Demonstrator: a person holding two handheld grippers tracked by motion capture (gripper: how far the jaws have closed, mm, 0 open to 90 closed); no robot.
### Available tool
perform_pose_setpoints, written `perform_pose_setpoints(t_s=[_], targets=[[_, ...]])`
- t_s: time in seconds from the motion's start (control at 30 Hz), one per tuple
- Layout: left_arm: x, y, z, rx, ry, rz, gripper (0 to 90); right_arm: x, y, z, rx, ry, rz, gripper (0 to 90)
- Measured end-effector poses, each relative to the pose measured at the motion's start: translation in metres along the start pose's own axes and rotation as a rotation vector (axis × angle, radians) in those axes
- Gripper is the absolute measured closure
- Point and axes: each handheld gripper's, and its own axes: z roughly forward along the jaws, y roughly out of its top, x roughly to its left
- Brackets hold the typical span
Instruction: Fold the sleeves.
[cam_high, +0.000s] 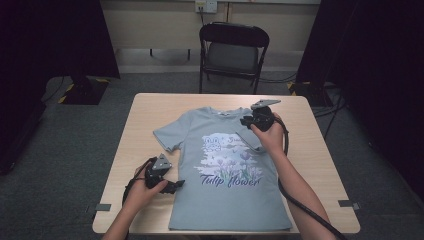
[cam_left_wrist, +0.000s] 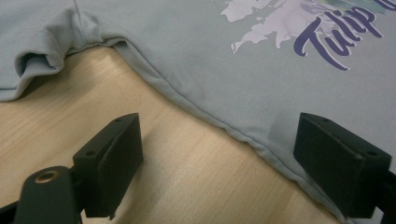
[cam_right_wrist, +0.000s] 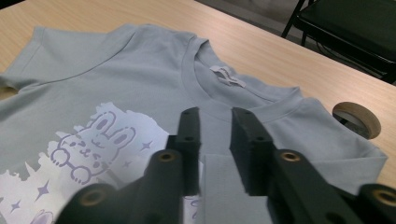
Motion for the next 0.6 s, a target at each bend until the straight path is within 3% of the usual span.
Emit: perform_pose_setpoints(t_s=[0.13,0.17,0.37,0.6], targets=[[0.0,0.0,0.0,0.0,0.0,0.0,15.1,-0.008,-0.005,-0.008,-0.022,-0.001,0.048,52.5],[0.0,0.0,0.0,0.0,0.0,0.0,15.1,-0.008,-0.005,-0.008,-0.022,-0.001,0.048,52.5],[0.0,0.0,0.0,0.0,0.0,-0.001,15.1,-0.021,-0.017,-0.023,-0.043,-0.035,0.083,31.8],[0.0,0.0,0.0,0.0,0.0,0.0,15.1,-0.032,-0.03,-0.037,-0.057,-0.062,0.109,22.1]])
